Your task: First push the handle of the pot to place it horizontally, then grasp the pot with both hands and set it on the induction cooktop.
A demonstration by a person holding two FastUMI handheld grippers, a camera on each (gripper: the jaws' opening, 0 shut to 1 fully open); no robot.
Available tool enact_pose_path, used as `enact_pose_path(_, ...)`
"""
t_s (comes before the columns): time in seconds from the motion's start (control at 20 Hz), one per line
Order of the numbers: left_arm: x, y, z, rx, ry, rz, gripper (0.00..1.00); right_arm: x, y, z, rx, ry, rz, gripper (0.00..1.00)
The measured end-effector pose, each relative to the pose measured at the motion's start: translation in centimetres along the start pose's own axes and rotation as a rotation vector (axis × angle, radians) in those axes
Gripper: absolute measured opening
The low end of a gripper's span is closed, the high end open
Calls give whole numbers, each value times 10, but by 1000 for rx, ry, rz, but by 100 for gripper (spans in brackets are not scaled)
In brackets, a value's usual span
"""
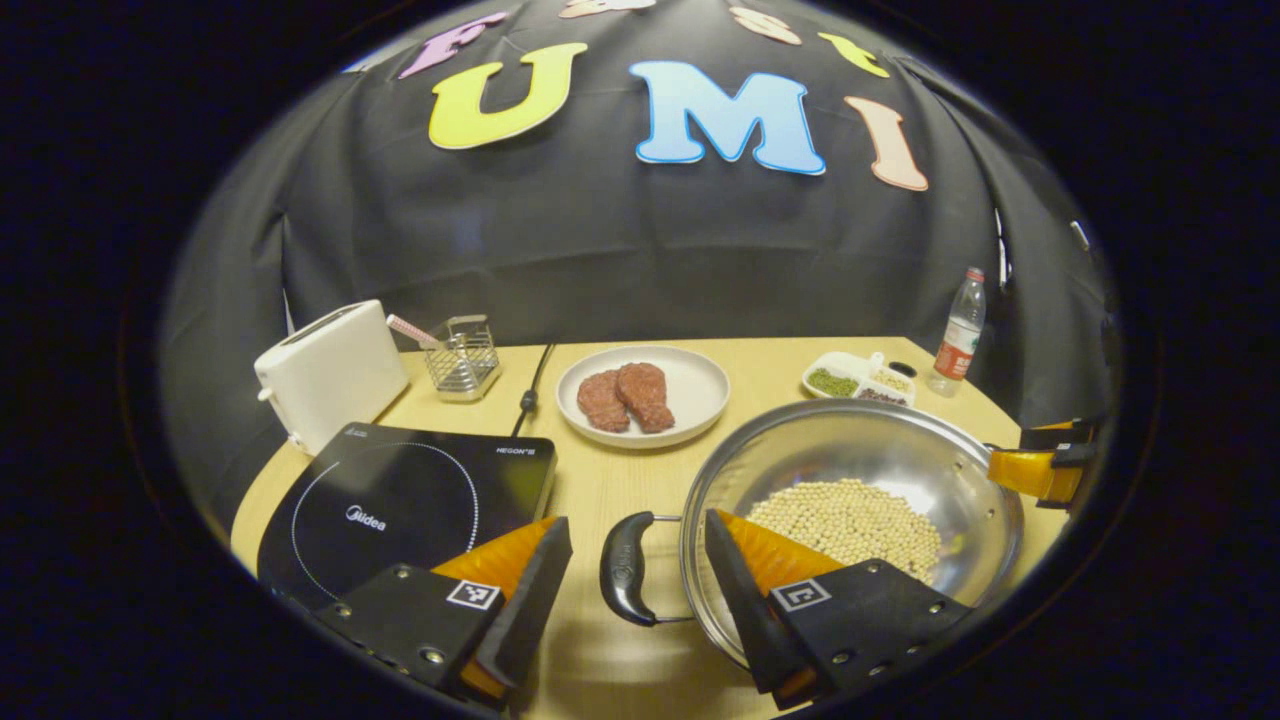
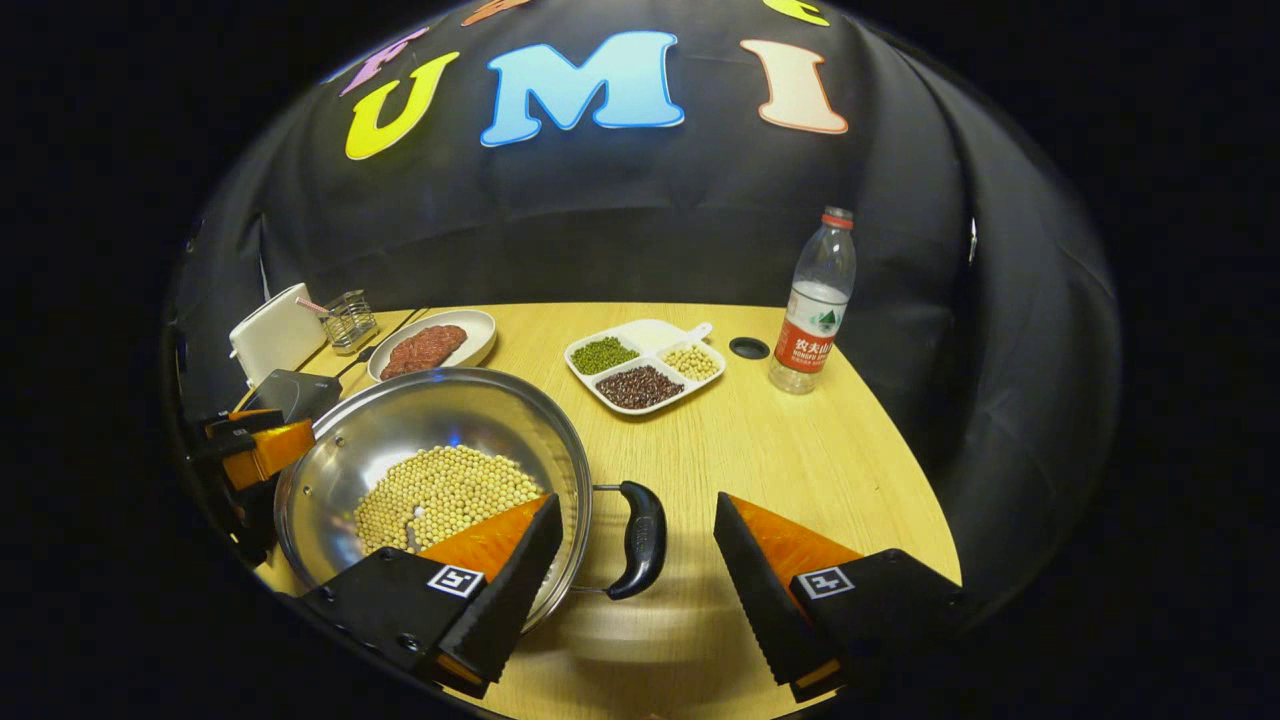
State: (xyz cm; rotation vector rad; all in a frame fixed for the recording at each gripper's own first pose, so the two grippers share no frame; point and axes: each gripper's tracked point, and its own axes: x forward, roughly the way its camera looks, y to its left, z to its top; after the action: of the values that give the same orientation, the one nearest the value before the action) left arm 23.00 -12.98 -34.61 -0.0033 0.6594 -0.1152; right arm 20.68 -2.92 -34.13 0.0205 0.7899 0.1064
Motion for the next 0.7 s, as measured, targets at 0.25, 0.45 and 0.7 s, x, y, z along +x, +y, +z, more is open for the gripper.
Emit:
enact_pose_path(0.25, 8, 1, -12, -1, 33, 4, 83, 10, 4, -8, 39, 47, 5, 97)
enact_pose_path(0.45, 12, 1, -20, -13, 61, 12, 85, 18, 9, -12, 78, 80, 16, 95)
enact_pose_path(0.7, 14, -6, -30, -21, 102, -21, 82, 20, 13, -13, 89, 90, 25, 77)
